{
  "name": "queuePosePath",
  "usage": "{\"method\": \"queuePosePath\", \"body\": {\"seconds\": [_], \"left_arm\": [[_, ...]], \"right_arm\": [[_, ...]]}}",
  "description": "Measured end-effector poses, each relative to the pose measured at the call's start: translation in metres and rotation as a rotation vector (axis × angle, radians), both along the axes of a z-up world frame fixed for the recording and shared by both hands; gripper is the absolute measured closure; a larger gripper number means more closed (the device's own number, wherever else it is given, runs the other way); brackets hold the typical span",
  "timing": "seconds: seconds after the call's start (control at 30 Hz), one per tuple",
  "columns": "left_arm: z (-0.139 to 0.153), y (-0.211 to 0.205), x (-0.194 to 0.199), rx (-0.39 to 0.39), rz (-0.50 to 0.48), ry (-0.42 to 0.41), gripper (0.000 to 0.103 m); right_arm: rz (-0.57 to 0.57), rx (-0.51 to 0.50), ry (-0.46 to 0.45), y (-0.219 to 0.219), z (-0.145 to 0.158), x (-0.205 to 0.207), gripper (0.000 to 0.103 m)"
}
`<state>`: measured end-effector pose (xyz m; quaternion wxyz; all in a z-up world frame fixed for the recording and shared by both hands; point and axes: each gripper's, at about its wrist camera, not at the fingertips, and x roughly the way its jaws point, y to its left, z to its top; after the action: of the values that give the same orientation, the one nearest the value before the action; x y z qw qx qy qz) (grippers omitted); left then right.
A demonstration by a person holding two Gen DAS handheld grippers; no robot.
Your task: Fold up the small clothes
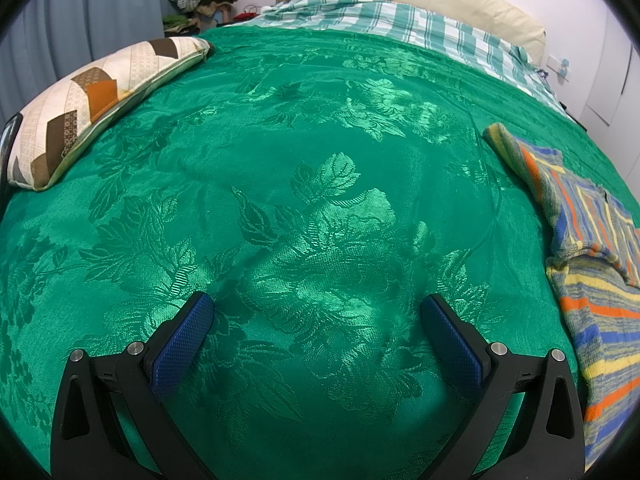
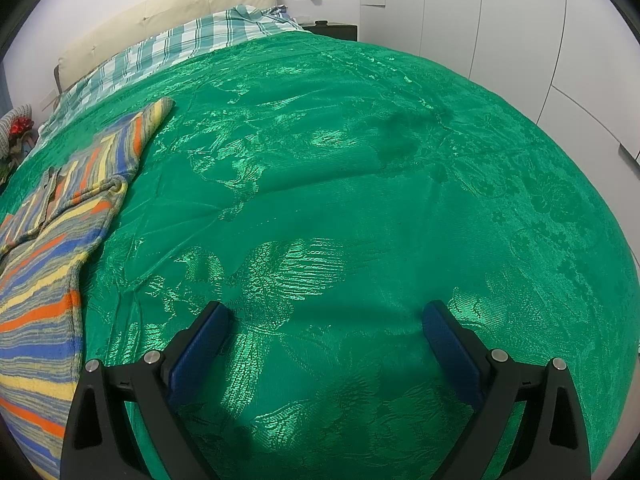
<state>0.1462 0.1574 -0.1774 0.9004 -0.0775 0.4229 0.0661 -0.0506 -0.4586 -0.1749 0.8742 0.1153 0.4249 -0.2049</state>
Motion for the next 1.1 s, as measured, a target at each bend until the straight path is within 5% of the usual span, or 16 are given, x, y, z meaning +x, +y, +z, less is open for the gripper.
{"method": "queuePosePath", "body": {"seconds": [1.1], "left_arm": [[0.0001,-0.0003,-0.0006,0.001,0.001,-0.001,0.000]], "right_arm": [[0.002,-0.009,0.001,-0.0005,-0.0010,-0.0023,0.004]]}}
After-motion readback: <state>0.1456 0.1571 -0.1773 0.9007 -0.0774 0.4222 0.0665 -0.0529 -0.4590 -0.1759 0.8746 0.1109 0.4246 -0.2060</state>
